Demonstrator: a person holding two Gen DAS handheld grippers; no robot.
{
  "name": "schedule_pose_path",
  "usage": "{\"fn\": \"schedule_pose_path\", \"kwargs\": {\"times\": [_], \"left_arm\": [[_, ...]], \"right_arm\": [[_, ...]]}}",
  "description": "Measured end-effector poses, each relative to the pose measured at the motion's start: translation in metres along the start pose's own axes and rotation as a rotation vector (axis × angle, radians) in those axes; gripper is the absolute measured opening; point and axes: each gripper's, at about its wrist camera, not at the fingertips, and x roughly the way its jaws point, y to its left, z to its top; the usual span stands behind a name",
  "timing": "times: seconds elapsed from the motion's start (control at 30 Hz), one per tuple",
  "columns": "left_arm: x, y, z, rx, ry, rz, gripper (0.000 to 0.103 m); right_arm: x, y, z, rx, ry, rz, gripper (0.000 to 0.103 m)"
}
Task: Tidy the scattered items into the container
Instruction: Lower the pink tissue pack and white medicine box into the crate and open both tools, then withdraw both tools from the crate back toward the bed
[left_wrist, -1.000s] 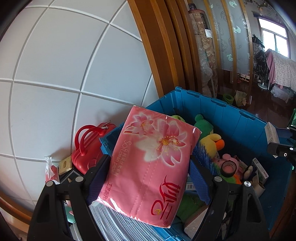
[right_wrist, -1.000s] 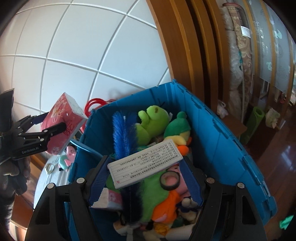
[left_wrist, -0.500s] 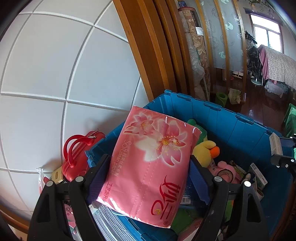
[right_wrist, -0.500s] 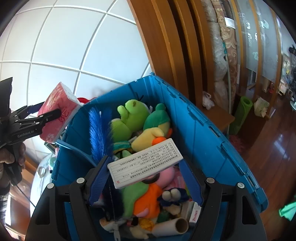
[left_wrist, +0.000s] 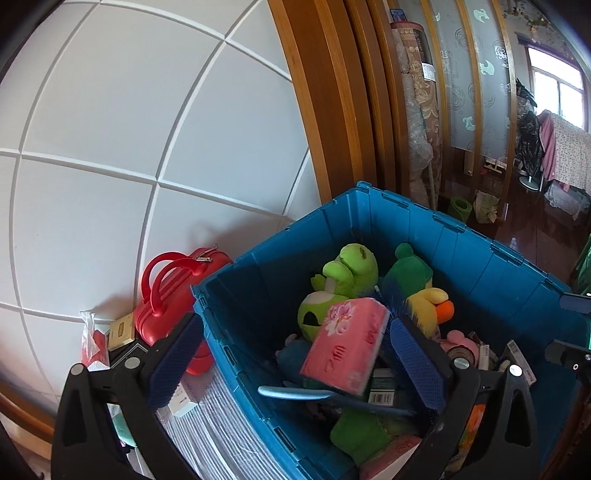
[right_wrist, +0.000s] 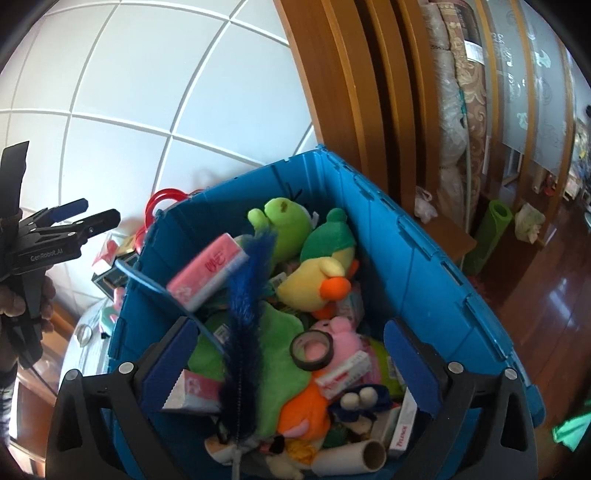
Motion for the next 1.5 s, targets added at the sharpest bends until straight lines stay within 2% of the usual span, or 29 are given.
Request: {"fn": "schedule_pose_path", "kwargs": {"times": [0.33,0.77,1.1,1.5], "left_arm": [[-0.029,0.056,-0.058,-0.092,0.033,0.061,0.103],[-0.084,0.156,-0.158,-0.222,0.061,0.163,0.103],[-0.114,0.228,-0.232,-0.301,0.081,0.226,0.103],[-0.120,0.295,-0.305,-0.339,0.124,0.237,0.103]], "right_arm": [[0.003,0.060,-0.010,-0.068,0.004,0.064,0.103],[0.005,0.184,-0.034,-0.212,0.020,0.139,0.103],[0.029,0.288,-0.059,-0.336,0.043,0.189,0.103],[0.073,0.373,-0.088,-0.405,0.094,0.174,0.103]]}}
